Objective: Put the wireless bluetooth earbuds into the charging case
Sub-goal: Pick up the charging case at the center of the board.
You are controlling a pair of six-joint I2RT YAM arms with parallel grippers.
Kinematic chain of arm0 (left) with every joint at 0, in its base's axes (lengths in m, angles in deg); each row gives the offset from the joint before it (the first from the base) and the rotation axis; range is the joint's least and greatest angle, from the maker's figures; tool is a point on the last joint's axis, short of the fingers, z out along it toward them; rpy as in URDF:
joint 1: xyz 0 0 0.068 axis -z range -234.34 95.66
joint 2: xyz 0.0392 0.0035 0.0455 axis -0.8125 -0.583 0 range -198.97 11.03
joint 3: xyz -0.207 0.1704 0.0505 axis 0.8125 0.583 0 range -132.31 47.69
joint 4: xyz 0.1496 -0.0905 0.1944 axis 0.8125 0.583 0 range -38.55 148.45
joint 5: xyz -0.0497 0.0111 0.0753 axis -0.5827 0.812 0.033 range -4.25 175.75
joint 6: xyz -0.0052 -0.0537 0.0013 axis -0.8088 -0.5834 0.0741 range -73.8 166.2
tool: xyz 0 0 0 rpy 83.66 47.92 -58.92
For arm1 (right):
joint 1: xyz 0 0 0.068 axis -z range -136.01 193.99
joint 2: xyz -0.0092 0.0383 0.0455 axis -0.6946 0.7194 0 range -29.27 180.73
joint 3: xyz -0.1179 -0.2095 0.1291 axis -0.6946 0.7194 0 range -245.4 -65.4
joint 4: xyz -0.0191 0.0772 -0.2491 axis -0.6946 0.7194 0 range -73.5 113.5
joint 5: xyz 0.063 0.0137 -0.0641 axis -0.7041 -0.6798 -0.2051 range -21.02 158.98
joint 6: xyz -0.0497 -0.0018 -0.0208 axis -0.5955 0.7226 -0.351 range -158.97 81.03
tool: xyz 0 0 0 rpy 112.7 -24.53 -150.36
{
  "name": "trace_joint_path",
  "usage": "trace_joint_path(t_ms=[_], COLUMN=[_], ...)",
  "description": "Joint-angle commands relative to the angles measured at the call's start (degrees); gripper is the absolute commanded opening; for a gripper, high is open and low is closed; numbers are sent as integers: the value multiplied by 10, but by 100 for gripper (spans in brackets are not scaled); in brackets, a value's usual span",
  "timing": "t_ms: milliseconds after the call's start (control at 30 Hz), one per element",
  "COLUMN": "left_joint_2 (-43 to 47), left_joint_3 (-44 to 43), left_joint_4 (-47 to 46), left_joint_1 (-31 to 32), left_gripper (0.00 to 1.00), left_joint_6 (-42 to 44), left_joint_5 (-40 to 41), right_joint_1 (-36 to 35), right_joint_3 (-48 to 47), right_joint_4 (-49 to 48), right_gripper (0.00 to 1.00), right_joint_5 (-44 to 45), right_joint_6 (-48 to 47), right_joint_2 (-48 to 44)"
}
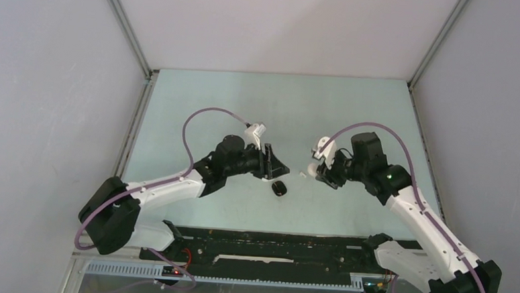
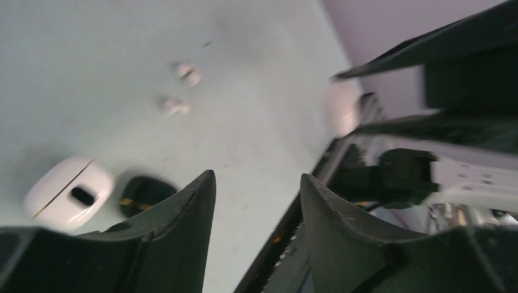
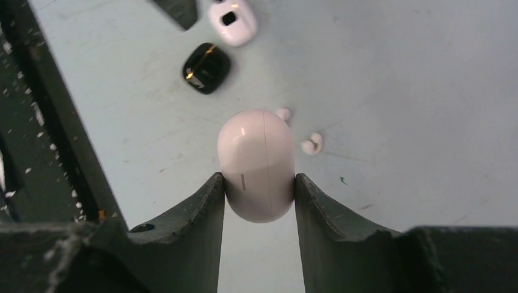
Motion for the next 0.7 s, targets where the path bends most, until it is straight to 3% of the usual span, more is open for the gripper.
trace_joint_path(t_ms=[0, 233, 500, 667], left_joint_2=[27, -11, -50, -66], left_joint_3=[2, -43, -89, -91], left_joint_4=[-150, -99, -21, -24], left_joint_1=[6, 37, 67, 70], left_gripper=[59, 62, 61, 57], left_joint_6=[-36, -45, -33, -47], left_joint_5=[-78, -60, -47, -39], right_joint_1=[-52, -113, -119, -119], right_joint_3=[18, 18, 5, -4], right_joint_4=[38, 26, 17, 23], right_gripper=[30, 30, 30, 30], right_joint_5=[9, 60, 72, 62], right_joint_6=[-46, -24, -7, -3], right_joint_2=[-20, -31, -38, -45])
